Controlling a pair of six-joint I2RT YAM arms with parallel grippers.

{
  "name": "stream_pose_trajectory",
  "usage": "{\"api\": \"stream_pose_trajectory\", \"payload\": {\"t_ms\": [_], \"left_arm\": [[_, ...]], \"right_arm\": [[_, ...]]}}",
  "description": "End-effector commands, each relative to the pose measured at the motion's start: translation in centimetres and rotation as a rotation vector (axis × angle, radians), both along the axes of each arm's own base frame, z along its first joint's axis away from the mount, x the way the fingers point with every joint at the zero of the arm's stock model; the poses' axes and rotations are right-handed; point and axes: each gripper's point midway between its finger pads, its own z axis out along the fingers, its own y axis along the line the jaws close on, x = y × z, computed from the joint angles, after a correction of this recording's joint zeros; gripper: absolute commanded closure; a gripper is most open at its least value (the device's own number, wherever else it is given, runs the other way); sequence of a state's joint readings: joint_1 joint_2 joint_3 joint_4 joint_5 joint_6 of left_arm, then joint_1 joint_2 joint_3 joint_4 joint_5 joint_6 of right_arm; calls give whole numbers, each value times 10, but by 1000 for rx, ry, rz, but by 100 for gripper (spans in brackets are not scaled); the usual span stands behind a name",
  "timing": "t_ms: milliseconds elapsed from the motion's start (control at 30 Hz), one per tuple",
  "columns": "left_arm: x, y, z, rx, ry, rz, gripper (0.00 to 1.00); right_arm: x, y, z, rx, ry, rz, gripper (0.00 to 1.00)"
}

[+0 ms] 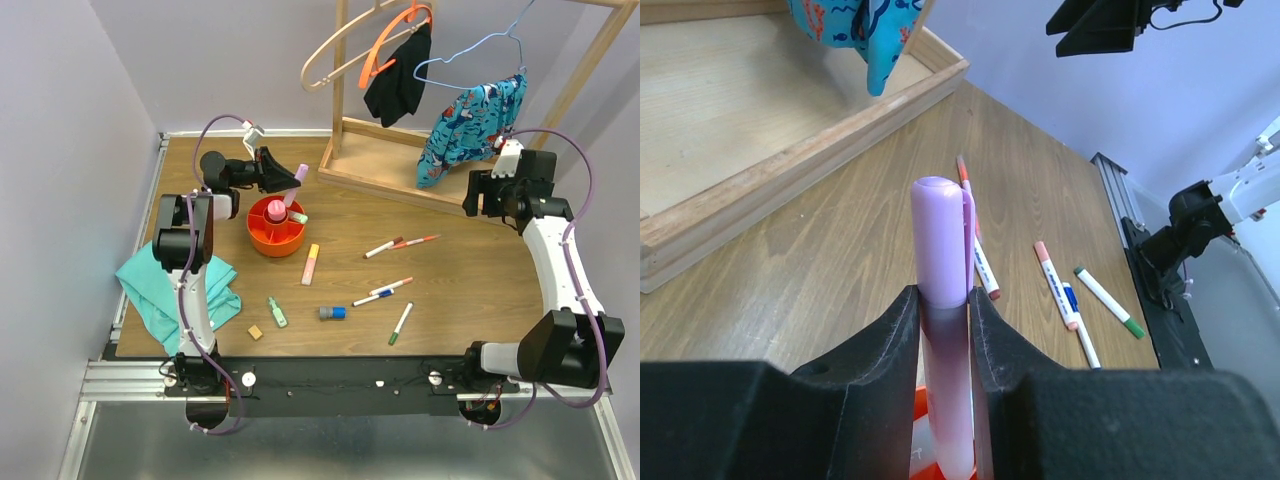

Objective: Sort the stationery into containers
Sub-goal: Place the pen in the storage box.

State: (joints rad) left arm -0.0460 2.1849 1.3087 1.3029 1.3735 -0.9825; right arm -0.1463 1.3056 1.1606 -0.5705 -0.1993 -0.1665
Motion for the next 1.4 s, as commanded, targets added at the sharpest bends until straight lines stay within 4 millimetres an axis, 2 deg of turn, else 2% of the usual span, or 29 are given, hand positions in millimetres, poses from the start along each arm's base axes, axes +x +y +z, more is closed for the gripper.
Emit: {"api": "stream_pose_trajectory", "payload": {"t_ms": [0, 567, 867, 1300, 1367], "left_arm": [[3, 0, 1, 2, -84, -17, 76], [-10, 1, -5, 1, -1, -41, 75], [-17, 1, -2, 7, -24, -55, 75], [-9, 5, 0, 18, -56, -63, 73], [-9, 7, 2, 22, -72, -63, 69]], "right_arm": [[6, -5, 10, -14, -33, -1, 19], [-1, -1, 5, 6, -38, -3, 19], [-4, 1, 4, 11, -39, -2, 19], [-2, 0, 7, 9, -44, -1, 19], [-2, 0, 7, 9, -44, -1, 19]]}}
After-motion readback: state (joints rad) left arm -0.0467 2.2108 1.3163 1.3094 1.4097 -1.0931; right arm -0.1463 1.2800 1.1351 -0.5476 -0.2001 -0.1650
